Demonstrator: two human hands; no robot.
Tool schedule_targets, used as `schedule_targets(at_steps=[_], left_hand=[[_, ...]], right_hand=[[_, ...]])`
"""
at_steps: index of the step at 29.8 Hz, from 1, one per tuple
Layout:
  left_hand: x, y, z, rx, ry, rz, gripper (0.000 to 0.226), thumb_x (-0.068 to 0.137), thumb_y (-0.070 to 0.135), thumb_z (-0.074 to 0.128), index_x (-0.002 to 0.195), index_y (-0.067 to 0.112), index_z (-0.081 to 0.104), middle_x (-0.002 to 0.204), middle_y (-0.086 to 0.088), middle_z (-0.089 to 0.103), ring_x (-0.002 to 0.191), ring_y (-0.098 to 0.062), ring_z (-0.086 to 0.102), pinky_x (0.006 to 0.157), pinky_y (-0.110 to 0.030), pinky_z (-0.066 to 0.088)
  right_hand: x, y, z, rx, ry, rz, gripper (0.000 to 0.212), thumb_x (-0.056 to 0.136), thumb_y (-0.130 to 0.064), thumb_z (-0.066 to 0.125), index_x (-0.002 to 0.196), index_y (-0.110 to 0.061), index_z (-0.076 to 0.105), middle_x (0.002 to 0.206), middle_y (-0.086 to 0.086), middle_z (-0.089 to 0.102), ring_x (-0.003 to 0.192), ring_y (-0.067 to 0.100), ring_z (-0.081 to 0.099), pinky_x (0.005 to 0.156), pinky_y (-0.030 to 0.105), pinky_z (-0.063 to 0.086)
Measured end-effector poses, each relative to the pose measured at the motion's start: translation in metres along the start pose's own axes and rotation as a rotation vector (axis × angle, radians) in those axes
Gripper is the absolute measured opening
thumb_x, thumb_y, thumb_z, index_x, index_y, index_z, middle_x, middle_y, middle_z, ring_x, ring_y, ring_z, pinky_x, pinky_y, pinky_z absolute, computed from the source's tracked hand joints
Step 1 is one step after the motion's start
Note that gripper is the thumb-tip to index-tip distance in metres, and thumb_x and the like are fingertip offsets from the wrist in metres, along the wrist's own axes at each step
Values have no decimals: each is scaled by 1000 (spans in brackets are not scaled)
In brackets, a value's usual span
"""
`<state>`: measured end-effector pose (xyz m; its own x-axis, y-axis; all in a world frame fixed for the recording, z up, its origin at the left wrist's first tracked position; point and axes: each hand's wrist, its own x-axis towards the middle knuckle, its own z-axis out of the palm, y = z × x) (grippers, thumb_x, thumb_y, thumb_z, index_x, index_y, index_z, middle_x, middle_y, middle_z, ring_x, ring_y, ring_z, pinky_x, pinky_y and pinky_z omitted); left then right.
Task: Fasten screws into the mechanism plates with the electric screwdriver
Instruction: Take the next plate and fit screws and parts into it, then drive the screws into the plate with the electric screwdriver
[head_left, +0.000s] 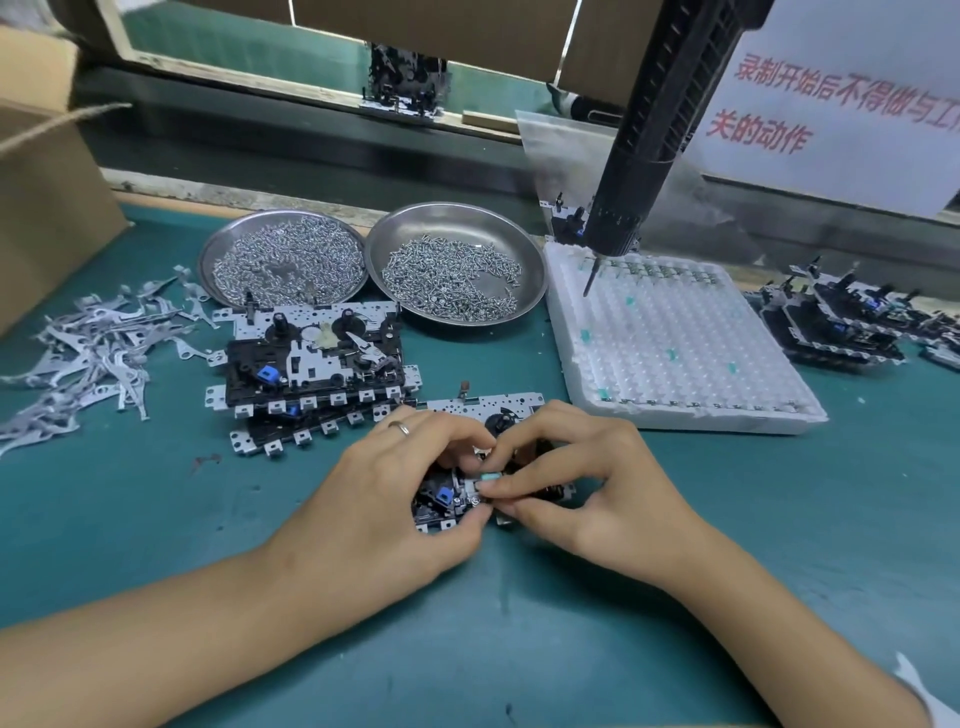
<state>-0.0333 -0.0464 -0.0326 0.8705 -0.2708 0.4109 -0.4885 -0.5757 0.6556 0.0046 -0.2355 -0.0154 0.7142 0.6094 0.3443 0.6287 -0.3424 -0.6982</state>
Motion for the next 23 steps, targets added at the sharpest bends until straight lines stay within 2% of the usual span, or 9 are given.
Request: schedule_targets(at_steps=[4,8,10,12,14,15,17,19,23], left_hand=[[-2,0,1,-10,9,-16,38,68,22,71,104,28,60,85,21,60,88,4,56,81,-7,41],[-1,1,1,-7,15,-10,36,68,22,71,103,24,62,84,20,60,85,3,56,80,-11,43],[-1,1,1,14,0,10,30,71,27,68,100,20,67,83,17,61,83,1,55,80,-14,44],[-2,1,0,18,-26,22,27,74,33,62,96,19,70,84,16,63,84,-1,56,81,-14,44],[-3,-1,1,-2,-28,18,23,74,31,65,92,19,71,85,17,63,85,1,55,82,-11,43],[-4,-1,2,-7,-25,18,21,72,28,68,91,19,71,85,18,63,85,2,54,82,-10,42],[-4,-1,2,-12,-18,23,21,69,22,71,90,20,71,84,19,62,85,3,54,82,-8,41],[-3,-1,2,-20,-18,29,21,69,22,71,89,21,71,84,22,61,85,4,53,82,-6,39],[-2,0,2,-42,-20,43,21,69,27,70,89,23,71,84,27,57,87,6,51,82,-3,37]], right_hand=[[0,1,0,16,-5,6,16,71,3,76,83,-7,78,86,2,69,80,11,57,73,19,44],[-1,2,1,2,44,-23,18,71,5,74,84,-7,78,84,2,66,78,9,56,73,18,43],[0,0,3,-36,254,-73,20,73,4,69,88,-7,76,79,2,63,72,8,57,70,17,43],[6,-3,1,-65,566,-95,24,81,-1,62,102,-10,68,79,2,58,72,10,54,70,19,44],[22,-7,-10,-70,822,-72,32,85,-6,59,117,-12,58,88,5,54,82,18,53,76,33,46],[32,-8,-19,-59,892,-39,39,86,-10,60,124,-13,52,96,5,53,90,21,53,83,39,47],[58,-14,-38,-32,915,49,63,85,-23,65,140,-17,36,112,3,51,104,18,53,95,40,44],[85,-21,-54,6,854,89,81,83,-31,69,148,-21,22,116,-8,54,105,5,55,97,30,45],[122,-26,-60,77,809,18,81,85,-16,69,149,-16,18,95,-19,65,84,1,62,84,23,51]])
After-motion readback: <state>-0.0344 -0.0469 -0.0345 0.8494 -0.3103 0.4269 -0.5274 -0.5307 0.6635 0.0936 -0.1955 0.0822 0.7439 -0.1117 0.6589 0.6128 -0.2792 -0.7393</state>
